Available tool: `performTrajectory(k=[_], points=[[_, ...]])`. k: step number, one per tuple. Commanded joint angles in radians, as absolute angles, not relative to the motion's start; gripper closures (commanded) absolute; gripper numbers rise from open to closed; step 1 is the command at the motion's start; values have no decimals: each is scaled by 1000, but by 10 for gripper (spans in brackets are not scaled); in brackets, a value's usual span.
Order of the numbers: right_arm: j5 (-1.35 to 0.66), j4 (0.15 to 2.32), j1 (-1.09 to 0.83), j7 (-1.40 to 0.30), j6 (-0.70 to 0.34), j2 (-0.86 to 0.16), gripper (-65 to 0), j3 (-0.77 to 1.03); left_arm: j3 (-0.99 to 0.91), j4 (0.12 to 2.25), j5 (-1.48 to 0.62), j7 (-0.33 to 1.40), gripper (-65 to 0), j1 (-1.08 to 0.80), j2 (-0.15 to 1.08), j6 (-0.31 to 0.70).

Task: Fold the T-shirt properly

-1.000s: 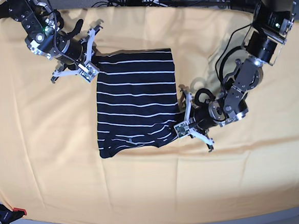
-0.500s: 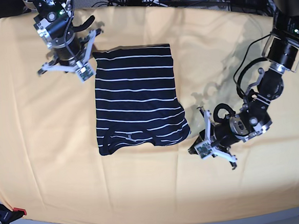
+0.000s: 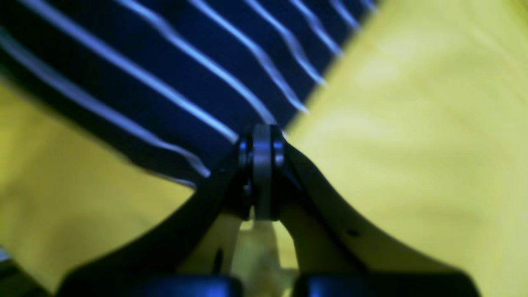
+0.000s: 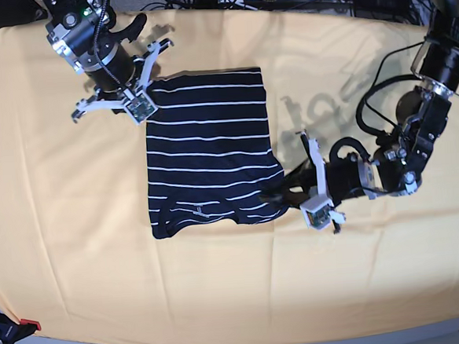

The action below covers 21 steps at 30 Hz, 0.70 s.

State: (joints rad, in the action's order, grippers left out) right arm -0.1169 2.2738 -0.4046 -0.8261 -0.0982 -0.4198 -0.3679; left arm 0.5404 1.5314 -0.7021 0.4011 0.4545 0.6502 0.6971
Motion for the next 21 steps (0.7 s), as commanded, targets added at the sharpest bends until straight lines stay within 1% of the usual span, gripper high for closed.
performTrajectory(k=[1, 4, 7, 10, 11, 14, 17, 19, 21], points=[[-125, 2294, -390, -792, -107, -427, 0, -364, 527, 1546, -737, 376, 0, 461, 649, 698], [-174, 2294, -385, -765, -167, -427, 0, -364, 527, 1547, -746, 375, 0, 406, 626, 698], [-264, 2294, -385, -762, -242, -426, 0, -364, 527, 1547, -737, 375, 0, 356, 597, 698], [-319, 2287, -388, -762, -310, -427, 0, -365, 527, 1547, -642, 374, 0, 319, 578, 698], [-316, 2278, -389, -763, -316, -427, 0, -367, 527, 1547, -596, 372, 0, 310, 574, 698], [-259, 2216, -387, -759, -299, -426, 0, -367, 527, 1545, -453, 359, 0, 283, 574, 698], [-191, 2157, -388, -764, -261, -427, 0, -367, 527, 1525, -336, 287, 0, 257, 574, 698], [-163, 2146, -388, -788, -241, -427, 0, -367, 527, 1504, -264, 240, 0, 244, 574, 698], [-155, 2146, -388, -834, -209, -427, 0, -367, 527, 1493, -221, 232, 0, 237, 574, 698]])
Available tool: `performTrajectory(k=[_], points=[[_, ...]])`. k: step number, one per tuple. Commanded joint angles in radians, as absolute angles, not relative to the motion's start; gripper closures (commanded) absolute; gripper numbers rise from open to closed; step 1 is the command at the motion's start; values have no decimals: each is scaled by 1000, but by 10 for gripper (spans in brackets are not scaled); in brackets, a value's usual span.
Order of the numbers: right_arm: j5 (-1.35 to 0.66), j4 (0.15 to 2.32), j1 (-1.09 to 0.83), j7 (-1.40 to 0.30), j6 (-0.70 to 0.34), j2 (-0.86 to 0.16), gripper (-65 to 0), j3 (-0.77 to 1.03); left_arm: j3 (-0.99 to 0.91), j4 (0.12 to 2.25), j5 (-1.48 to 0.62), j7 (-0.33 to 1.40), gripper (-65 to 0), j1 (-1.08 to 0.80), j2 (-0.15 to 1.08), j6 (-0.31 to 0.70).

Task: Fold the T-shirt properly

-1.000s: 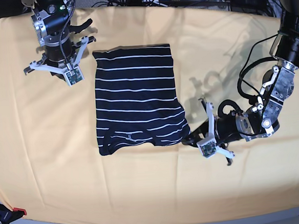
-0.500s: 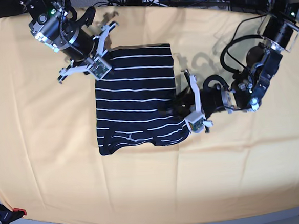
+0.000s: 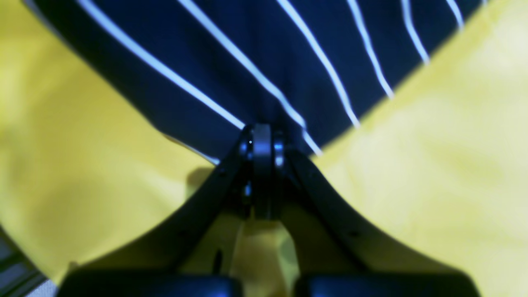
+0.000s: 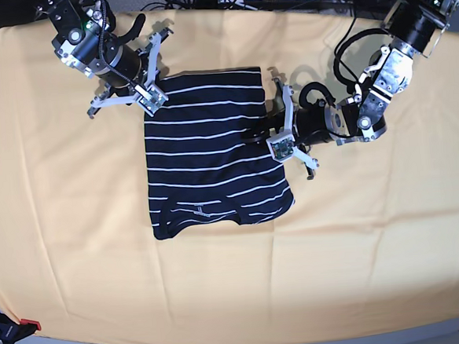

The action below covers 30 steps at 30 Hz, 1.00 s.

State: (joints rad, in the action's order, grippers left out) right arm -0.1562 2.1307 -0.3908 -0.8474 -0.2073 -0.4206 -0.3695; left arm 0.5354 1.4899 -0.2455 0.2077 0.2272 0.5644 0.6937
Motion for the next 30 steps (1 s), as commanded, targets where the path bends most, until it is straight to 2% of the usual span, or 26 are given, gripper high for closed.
performTrajectory(k=[1, 6, 12, 15, 20, 24, 30], points=[[-155, 2147, -388, -861, -191, -427, 0, -367, 527, 1491, -212, 232, 0, 234, 579, 698], [-89, 2147, -388, -964, -97, -427, 0, -366, 527, 1497, -217, 190, 0, 248, 626, 698], [70, 2202, -388, -965, 41, -428, 0, -366, 521, 1571, -345, 173, 0, 292, 691, 698], [84, 2254, -388, -944, 96, -430, 0, -362, 472, 1613, -449, 188, 0, 288, 704, 698], [83, 2317, -387, -860, 105, -430, 0, -332, 356, 1658, -709, 287, 0, 230, 703, 698], [78, 2356, -381, -818, 107, -430, 0, -253, 274, 1685, -799, 347, 0, 160, 704, 698], [-126, 2356, -350, -805, 54, -430, 0, -78, 206, 1738, -883, 399, 0, 59, 704, 698]])
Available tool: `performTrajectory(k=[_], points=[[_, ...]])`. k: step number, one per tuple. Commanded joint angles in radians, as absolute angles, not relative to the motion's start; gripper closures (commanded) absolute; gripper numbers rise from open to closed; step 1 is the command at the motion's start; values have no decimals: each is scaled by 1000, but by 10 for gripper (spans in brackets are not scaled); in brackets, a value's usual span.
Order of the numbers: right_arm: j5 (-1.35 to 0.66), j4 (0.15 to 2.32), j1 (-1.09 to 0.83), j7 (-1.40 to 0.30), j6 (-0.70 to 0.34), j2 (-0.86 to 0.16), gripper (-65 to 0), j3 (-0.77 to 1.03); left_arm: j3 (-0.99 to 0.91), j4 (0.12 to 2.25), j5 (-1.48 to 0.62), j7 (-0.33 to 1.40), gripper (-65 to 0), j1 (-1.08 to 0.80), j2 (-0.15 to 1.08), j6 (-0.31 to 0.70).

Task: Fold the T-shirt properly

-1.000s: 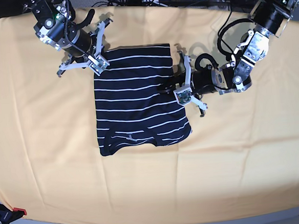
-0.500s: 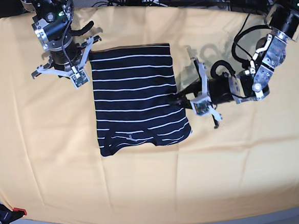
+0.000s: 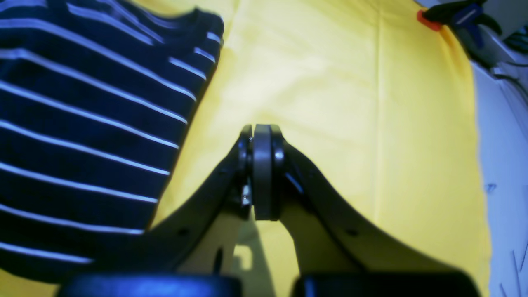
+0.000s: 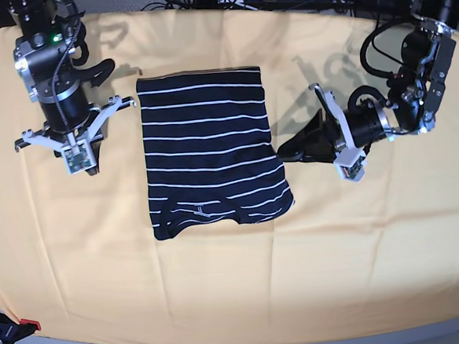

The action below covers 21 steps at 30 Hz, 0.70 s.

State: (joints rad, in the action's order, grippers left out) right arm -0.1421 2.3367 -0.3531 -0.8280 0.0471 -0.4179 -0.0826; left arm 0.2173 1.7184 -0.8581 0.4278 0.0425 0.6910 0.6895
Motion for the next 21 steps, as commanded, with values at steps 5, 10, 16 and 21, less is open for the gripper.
performTrajectory(k=[5, 10, 16, 21], points=[[-427, 2356, -370, -806, -137, -430, 0, 81, 161, 1842, -912, 465, 0, -18, 707, 698], [-788, 2356, -437, -830, -402, -429, 0, 277, 88, 1964, -941, 503, 0, -115, 720, 698], [-1232, 2356, -508, -1027, -652, -410, 0, 526, -24, 2054, -1010, 581, 0, -234, 720, 698], [-1441, 2356, -601, -1148, -698, -384, 0, 699, -135, 2102, -1047, 633, 0, -346, 720, 698]])
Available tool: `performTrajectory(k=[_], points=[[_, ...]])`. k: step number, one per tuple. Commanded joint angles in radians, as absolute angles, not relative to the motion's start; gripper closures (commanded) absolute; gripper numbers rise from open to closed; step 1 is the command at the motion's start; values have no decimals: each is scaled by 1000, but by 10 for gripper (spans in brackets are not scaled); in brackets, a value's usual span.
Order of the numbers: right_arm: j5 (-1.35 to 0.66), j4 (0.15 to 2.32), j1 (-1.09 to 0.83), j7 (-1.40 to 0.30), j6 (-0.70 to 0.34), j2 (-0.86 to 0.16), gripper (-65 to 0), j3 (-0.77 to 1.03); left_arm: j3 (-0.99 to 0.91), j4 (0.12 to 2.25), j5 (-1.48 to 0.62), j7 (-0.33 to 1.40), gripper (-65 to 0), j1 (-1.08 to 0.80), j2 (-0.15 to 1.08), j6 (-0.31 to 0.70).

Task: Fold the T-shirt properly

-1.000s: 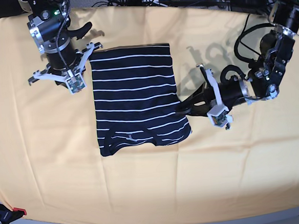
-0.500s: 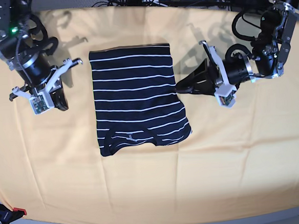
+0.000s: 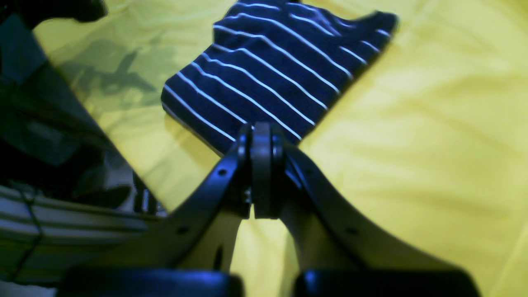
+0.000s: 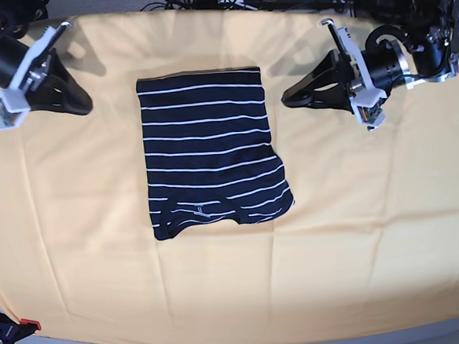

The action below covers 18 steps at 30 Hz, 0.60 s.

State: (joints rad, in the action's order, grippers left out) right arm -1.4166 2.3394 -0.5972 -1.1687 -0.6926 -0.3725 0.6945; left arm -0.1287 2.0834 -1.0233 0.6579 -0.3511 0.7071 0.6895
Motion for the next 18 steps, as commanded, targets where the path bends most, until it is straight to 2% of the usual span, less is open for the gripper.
performTrajectory(k=[1, 9, 18], points=[[-1470, 2356, -623, -1166, -698, -377, 0, 730, -156, 2113, -1070, 669, 0, -366, 720, 698], [-1484, 2356, -808, -1303, -698, -341, 0, 896, -339, 2249, -1248, 973, 0, -561, 720, 698], [-1484, 2356, -1016, -1327, -698, -340, 0, 912, -546, 2356, -1247, 1057, 0, -915, 717, 698]])
